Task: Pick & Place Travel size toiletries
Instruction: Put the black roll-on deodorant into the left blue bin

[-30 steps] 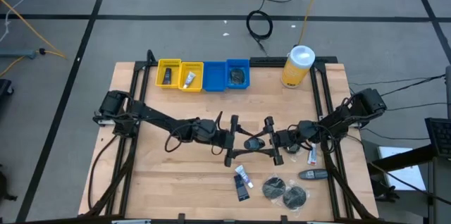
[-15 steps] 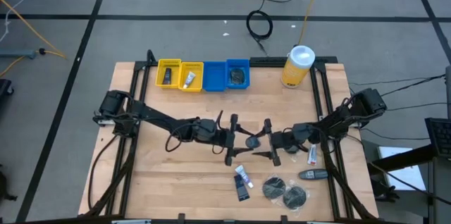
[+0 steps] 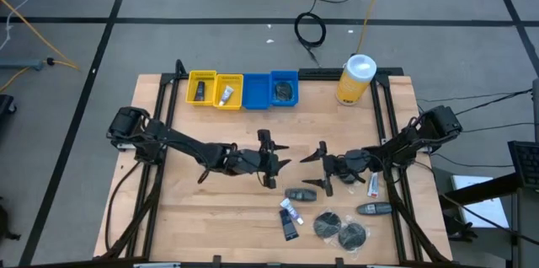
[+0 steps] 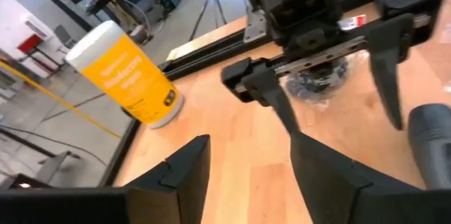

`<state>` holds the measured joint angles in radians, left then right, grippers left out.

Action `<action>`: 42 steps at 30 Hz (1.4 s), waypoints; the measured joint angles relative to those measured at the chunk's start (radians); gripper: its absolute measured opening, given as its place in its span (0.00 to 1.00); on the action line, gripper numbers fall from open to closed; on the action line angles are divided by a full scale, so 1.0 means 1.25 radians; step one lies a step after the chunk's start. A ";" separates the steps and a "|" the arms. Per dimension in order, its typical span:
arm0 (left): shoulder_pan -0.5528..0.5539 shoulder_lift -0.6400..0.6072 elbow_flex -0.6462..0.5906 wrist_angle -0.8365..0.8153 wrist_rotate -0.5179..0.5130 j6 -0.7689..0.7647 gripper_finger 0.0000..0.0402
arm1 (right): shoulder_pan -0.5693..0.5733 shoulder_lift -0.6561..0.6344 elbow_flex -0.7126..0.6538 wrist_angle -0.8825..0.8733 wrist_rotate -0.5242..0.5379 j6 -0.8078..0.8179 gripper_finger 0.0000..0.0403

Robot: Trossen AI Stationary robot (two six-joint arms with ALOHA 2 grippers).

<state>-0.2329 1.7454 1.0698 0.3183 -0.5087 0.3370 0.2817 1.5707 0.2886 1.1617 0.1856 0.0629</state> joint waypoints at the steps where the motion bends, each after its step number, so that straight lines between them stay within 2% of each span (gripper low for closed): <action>1: 0.002 0.000 0.000 -0.004 0.014 -0.009 0.46 | 0.000 0.000 0.000 0.000 0.000 -0.001 0.79; 5: 0.011 0.001 0.000 -0.002 0.075 -0.036 0.42 | 0.000 0.000 -0.001 0.000 0.000 -0.002 0.79; 11: 0.032 0.003 0.000 -0.002 0.272 -0.137 0.38 | 0.006 0.000 -0.001 -0.025 0.001 0.016 0.79; 16: 0.025 0.072 0.000 0.025 0.351 -0.198 0.39 | 0.041 0.000 -0.003 -0.098 0.008 0.106 0.79; 19: 0.013 0.147 0.000 0.081 0.353 -0.249 0.41 | 0.099 0.000 -0.028 -0.102 0.098 0.165 0.78; 24: 0.009 0.271 0.000 0.296 0.362 -0.273 0.45 | 0.191 -0.025 -0.086 0.001 0.390 0.089 0.78; 26: 0.011 0.305 0.001 0.366 0.395 -0.266 0.50 | 0.214 -0.049 -0.114 0.043 0.438 0.060 0.78; 28: 0.013 0.333 0.013 0.392 0.437 -0.254 0.56 | 0.223 -0.072 -0.137 0.071 0.440 0.050 0.78; 32: 0.014 0.377 0.075 0.361 0.469 -0.254 0.72 | 0.227 -0.106 -0.171 0.102 0.441 0.049 0.78; 36: 0.016 0.397 0.167 0.171 0.435 -0.238 0.85 | 0.227 -0.120 -0.182 0.106 0.439 0.064 0.78; 39: 0.020 0.397 0.213 0.060 0.402 -0.240 0.88 | 0.226 -0.120 -0.183 0.109 0.438 0.061 0.78; 42: 0.030 0.403 0.215 0.070 0.419 -0.261 0.87 | 0.226 -0.120 -0.183 0.108 0.438 0.060 0.78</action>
<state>-0.1951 2.2491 1.3386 0.4062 0.0155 0.0106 0.5648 1.4212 0.0597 1.2971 0.7327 0.1379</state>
